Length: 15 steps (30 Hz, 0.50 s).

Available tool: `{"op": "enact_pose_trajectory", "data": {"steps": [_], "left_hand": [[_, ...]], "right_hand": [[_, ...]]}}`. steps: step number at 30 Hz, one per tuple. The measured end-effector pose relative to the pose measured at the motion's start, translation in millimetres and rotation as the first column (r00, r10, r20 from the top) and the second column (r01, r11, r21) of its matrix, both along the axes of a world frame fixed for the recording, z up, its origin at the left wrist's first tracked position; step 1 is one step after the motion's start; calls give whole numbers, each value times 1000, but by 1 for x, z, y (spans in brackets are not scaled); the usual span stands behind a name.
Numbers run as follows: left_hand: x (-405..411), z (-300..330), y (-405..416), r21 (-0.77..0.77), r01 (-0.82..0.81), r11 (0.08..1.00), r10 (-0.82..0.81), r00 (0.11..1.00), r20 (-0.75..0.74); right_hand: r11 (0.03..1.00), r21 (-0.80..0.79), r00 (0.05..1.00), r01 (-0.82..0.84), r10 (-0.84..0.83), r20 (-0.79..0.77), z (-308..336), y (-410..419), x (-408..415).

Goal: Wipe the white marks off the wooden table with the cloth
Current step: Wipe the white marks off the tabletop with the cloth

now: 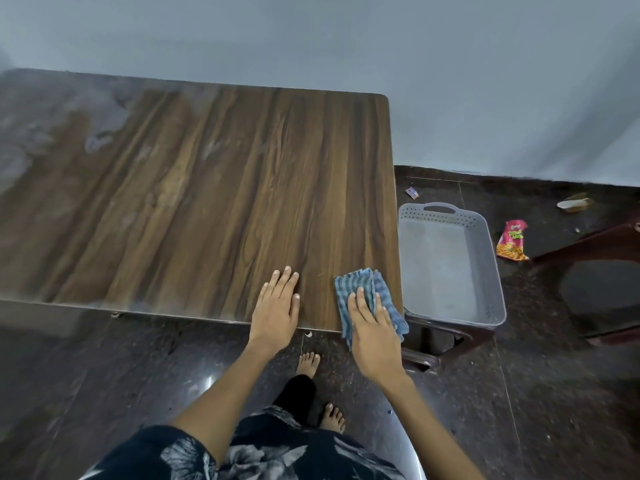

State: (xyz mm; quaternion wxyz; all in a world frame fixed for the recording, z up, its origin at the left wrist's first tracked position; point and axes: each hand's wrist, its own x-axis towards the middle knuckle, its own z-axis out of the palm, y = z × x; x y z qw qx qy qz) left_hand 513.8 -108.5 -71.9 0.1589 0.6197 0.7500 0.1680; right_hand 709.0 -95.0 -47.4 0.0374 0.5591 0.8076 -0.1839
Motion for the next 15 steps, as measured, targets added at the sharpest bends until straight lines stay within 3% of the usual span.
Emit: {"op": "enact_pose_trajectory", "data": {"steps": [7, 11, 15], "left_hand": [[-19, -2, -8, -15, 98, 995, -98, 995, -23], [-56, -2, -2, -21, 237, 971, -237, 961, -141], [-123, -4, 12, -20, 246, 969, -247, 961, -123]], "right_hand": [[1000, 30, 1000, -4, 4, 1, -2, -1, -43], [1000, 21, 999, 24, -23, -44, -5, 2, -101], [995, -3, 992, 104, -104, -66, -9, 9, -180]]}}
